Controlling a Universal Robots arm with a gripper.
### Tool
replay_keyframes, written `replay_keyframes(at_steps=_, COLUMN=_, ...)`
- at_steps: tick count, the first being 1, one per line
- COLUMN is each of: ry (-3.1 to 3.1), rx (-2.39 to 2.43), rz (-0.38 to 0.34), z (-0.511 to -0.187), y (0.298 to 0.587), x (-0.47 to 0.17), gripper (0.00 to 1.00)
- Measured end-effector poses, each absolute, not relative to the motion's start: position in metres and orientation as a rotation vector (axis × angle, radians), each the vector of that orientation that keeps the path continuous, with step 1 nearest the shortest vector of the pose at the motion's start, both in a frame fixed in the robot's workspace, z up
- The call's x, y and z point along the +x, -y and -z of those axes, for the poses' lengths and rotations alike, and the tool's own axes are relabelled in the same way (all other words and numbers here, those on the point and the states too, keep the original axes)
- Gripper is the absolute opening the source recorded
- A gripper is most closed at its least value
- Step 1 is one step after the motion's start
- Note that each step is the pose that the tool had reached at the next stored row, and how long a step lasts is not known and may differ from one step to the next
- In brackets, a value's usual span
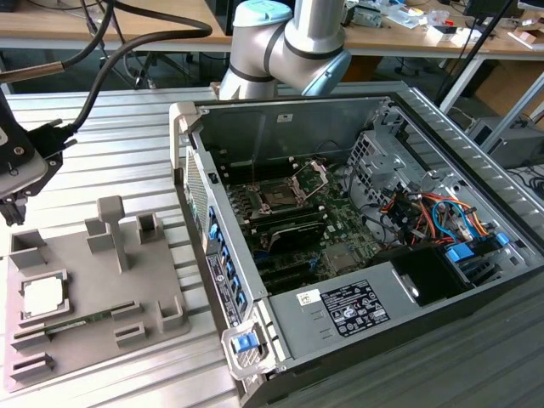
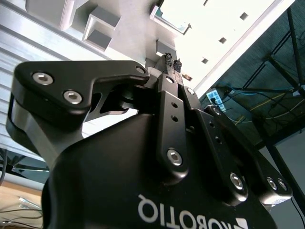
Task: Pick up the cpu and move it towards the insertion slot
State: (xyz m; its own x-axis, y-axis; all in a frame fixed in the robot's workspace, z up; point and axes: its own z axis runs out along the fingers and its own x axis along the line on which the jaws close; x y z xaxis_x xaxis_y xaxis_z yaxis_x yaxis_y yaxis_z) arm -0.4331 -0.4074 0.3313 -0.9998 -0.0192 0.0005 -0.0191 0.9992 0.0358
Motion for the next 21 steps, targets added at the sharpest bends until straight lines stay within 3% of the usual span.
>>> replay_keyframes(at_steps=21, ry=3.140, rx=0.030, rz=0.056, z=-0.3262, y=0.4074, x=-0.4332, gripper=0.11)
